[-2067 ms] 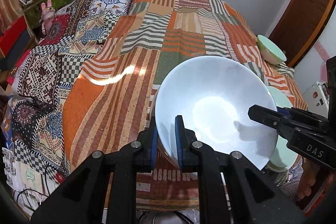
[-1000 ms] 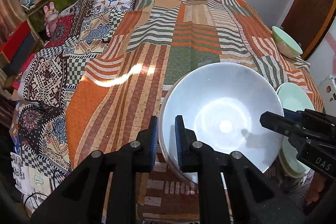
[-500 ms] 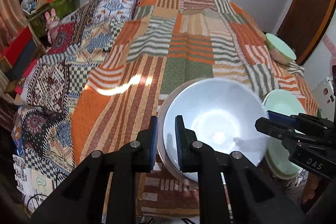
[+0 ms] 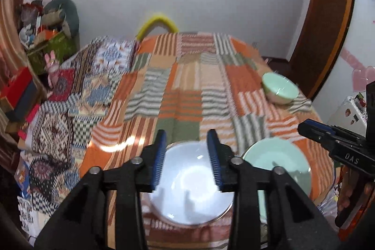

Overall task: Organize plates and bowls
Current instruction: 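Move both grippers to the mint green bowl and grasp its rim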

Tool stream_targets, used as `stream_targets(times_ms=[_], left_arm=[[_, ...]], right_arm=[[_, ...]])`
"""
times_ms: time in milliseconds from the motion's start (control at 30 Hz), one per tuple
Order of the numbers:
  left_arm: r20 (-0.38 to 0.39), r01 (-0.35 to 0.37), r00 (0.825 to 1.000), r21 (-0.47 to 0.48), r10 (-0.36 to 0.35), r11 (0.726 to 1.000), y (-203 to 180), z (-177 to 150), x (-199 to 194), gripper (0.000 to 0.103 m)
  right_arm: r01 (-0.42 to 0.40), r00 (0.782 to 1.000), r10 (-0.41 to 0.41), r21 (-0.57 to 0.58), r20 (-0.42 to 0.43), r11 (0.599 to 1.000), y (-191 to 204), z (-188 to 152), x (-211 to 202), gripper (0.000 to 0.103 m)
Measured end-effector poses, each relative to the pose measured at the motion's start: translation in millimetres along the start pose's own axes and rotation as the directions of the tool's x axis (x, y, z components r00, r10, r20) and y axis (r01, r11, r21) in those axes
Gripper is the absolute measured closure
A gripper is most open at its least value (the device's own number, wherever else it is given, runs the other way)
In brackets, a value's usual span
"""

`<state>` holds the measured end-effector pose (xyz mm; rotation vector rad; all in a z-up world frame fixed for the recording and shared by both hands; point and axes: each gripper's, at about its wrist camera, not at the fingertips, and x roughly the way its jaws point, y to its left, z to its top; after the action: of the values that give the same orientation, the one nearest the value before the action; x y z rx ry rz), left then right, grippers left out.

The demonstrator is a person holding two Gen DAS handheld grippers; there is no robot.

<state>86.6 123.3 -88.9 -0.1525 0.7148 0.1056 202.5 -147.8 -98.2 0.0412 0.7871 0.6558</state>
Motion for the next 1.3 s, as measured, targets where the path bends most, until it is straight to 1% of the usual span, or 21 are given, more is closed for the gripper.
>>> stream_targets(times_ms=[133, 200, 267, 367, 500, 567, 700, 833, 967, 1100, 1167, 1233, 1300], left_arm=[[0.052, 0.014, 0.999, 0.011, -0.014, 1.000, -20, 19, -10, 0.051], [0.065, 0.021, 0.998, 0.013, -0.021, 1.000, -29, 28, -11, 0.038], [0.075, 0.039, 0.996, 0.004, -0.039, 0.999, -38, 37, -9, 0.037], [0.064, 0.066, 0.996, 0.007, -0.066, 0.998, -53, 51, 2, 0.037], [0.044, 0.068, 0.997, 0.045, -0.070, 0.997, -77, 61, 22, 0.037], [0.028, 0.079, 0.996, 0.063, -0.081, 0.995, -91, 65, 35, 0.037], [-0.014, 0.113, 0.994, 0.081, -0.112, 0.990, -116, 71, 63, 0.037], [-0.070, 0.145, 0.988, 0.113, -0.138, 0.983, -140, 76, 98, 0.037], [-0.139, 0.163, 0.980, 0.141, -0.143, 0.976, -162, 81, 138, 0.037], [-0.165, 0.156, 0.978, 0.159, -0.130, 0.975, -172, 86, 164, 0.037], [-0.172, 0.151, 0.977, 0.168, -0.122, 0.974, -175, 88, 176, 0.037], [-0.186, 0.158, 0.974, 0.169, -0.126, 0.973, -177, 89, 187, 0.037], [-0.216, 0.176, 0.966, 0.165, -0.139, 0.970, -179, 92, 200, 0.037]], right_arm=[[0.046, 0.996, -0.049, 0.040, 0.077, 0.998, -30, 11, -30, 0.070], [0.071, 0.991, -0.078, 0.063, 0.110, 0.995, -44, 15, -43, 0.067], [0.099, 0.985, -0.110, 0.082, 0.134, 0.992, -58, 19, -53, 0.065], [0.149, 0.974, -0.166, 0.116, 0.156, 0.982, -81, 24, -63, 0.065], [0.192, 0.963, -0.218, 0.161, 0.159, 0.968, -111, 32, -64, 0.065], [0.204, 0.962, -0.232, 0.187, 0.145, 0.961, -127, 36, -58, 0.065], [0.203, 0.969, -0.231, 0.244, 0.092, 0.948, -159, 42, -35, 0.064], [0.225, 0.970, -0.241, 0.260, 0.031, 0.939, -180, 44, -10, 0.064], [0.243, 0.969, -0.246, 0.277, -0.026, 0.930, -200, 49, 18, 0.064], [0.241, 0.971, -0.233, 0.307, -0.062, 0.921, -220, 55, 41, 0.064], [0.228, 0.974, -0.212, 0.320, -0.083, 0.920, -226, 59, 53, 0.064], [0.234, 0.971, -0.209, 0.310, -0.113, 0.922, -229, 61, 65, 0.064], [0.280, 0.958, -0.246, 0.297, -0.147, 0.913, -233, 61, 73, 0.065]])
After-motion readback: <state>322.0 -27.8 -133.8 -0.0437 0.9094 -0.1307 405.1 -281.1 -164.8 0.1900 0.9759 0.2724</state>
